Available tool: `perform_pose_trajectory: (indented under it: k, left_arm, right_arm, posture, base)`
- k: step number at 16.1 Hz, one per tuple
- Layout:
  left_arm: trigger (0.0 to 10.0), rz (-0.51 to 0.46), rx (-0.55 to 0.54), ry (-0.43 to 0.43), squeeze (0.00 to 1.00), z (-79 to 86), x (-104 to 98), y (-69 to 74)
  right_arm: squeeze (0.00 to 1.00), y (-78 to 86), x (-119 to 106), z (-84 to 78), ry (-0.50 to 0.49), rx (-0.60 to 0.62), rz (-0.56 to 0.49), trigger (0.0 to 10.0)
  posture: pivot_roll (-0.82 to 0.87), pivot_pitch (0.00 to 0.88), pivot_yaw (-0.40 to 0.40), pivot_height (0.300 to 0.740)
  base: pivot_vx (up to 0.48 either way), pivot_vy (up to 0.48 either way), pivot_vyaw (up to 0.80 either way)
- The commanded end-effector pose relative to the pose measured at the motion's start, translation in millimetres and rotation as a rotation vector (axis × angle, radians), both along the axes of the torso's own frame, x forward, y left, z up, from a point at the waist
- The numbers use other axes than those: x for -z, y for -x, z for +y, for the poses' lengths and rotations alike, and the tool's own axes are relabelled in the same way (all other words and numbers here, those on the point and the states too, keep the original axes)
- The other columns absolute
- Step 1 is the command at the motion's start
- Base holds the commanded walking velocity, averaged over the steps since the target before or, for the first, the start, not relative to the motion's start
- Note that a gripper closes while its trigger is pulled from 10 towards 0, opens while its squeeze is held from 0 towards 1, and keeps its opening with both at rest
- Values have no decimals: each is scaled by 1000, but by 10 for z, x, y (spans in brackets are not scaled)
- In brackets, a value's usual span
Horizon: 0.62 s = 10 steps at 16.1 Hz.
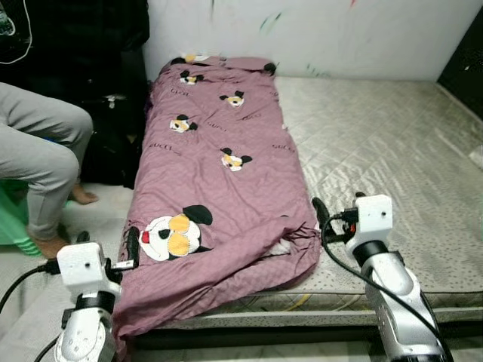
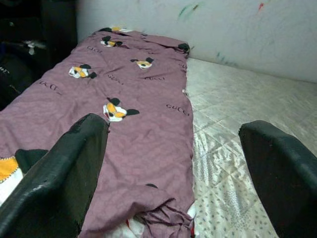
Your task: Clean up the room
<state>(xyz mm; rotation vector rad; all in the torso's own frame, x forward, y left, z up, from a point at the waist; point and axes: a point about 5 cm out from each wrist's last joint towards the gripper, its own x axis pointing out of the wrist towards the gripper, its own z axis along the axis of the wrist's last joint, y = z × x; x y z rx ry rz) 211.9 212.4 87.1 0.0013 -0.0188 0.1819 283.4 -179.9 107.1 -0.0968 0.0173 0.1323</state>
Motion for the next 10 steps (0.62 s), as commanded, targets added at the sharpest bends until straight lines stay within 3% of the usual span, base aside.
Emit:
perform_pose_trajectory:
  k: [1, 3, 6, 10]
  left_arm:
    - [10000, -23, -5, -6, 0, -23, -49, -16]
    - [10000, -48, -14, -5, 0, -17, -118, -119]
    - [10000, -58, -5, -2, 0, -1, -164, -146]
    - [10000, -22, 80, 10, 0, -137, -106, -240]
  right_arm:
    - [0, 1, -47, 44, -1, -8, -9, 10000]
    - [0, -35, -77, 160, -7, -39, -15, 10000]
    - [0, -57, -135, 231, -12, -39, -28, 10000]
    - [0, -6, -94, 184, 2, -2, -16, 10000]
  posture:
    - [61, 0, -68, 740]
    - [70, 0, -88, 740]
    - [53, 15, -70, 740]
    - [4, 34, -13, 740]
  base:
    - [0, 0, 0]
    - [0, 0, 0]
    - [0, 0, 0]
    - [0, 0, 0]
